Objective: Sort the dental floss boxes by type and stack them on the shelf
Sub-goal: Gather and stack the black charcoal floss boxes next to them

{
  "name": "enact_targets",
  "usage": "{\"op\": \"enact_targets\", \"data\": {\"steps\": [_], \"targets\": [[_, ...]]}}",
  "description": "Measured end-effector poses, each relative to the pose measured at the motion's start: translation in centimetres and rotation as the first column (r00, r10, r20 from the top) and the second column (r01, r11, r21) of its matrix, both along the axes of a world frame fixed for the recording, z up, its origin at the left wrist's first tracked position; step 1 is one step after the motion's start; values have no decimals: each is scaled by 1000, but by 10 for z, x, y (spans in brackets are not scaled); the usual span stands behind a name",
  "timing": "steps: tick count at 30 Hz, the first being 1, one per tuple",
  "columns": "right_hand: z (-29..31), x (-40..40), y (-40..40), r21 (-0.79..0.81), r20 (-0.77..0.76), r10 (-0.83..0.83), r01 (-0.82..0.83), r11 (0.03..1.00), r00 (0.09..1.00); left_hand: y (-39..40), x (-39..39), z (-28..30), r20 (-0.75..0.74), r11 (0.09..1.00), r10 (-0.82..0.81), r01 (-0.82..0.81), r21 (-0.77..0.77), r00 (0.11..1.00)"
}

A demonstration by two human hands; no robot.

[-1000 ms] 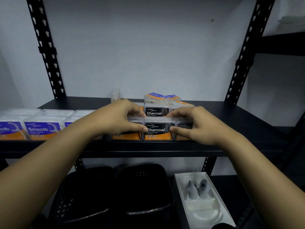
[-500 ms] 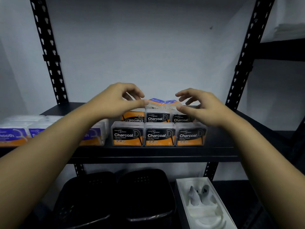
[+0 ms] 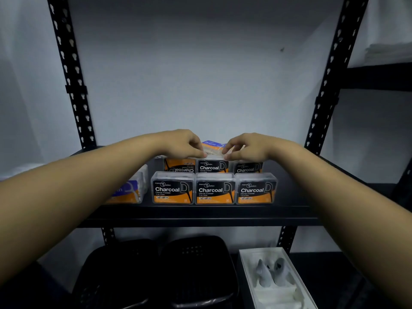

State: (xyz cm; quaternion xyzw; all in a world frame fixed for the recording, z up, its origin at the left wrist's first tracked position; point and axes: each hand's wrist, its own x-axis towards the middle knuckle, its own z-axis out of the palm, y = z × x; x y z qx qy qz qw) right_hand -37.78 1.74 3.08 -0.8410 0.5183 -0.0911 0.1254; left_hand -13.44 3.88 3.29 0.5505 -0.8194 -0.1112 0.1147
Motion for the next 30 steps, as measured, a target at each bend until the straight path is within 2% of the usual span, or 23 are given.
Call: {"op": "enact_targets", "data": {"steps": [5,12,17,22,25,30], "targets": [[-16,1,-7,52,-38,-37,39,998,999,-8,-2,-13,-64,999,-7,10,53,998],[-16,-5,-1,68,37,-23,20,997,999,-4,-4,-14,-104,994,-59,67,82,993],[-15,-3,5,49,-5,-11,11,999,1000,3,-3,-16,-125,993,-61,73,91,990],[-10,3,23,84,-35,4,-1,996,999,16,-3,-14,-107,986,-82,96,139,991],[-9,4,37,74,-35,8,-5,997,999,27,-2,-11,-15,980,-96,97,173,995],[-17,3,49,39,-26,33,-31,999,999,32,2,-17,30,986,-83,78,146,996]]}}
